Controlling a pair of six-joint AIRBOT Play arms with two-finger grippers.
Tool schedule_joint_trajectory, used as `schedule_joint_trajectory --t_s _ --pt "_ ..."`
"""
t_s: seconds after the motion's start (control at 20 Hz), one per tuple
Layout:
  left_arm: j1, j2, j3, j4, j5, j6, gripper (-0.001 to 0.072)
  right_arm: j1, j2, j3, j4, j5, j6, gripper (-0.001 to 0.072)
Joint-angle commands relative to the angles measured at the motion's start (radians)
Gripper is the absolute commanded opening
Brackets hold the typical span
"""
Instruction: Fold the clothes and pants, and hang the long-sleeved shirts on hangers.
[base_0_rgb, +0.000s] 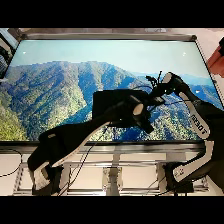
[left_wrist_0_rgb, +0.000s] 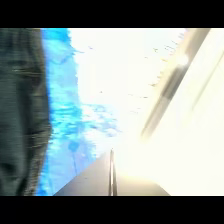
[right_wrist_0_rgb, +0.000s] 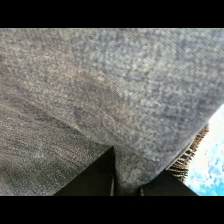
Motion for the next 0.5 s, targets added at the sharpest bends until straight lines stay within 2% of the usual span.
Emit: schedule_joint_trajectory --t_s 0.0,0.25,0.45 --pt "-0.070 0.002 0.000 0.000 -0.006 -0.004 0.0021 -0.017 0.001 0.000 -0.053 0.021 0.033 0.0026" --pt "-0.060 0.069 0.000 0.016 -0.007 -0.008 0.0020 -0.188 0.033 0.000 -0.142 0.054 0.063 0.0026" --pt "-0.012 0.093 0.000 0.075 -0.039 -0.086 0.0021 -0.407 0.090 0.000 -0.217 0.038 0.103 0.0025"
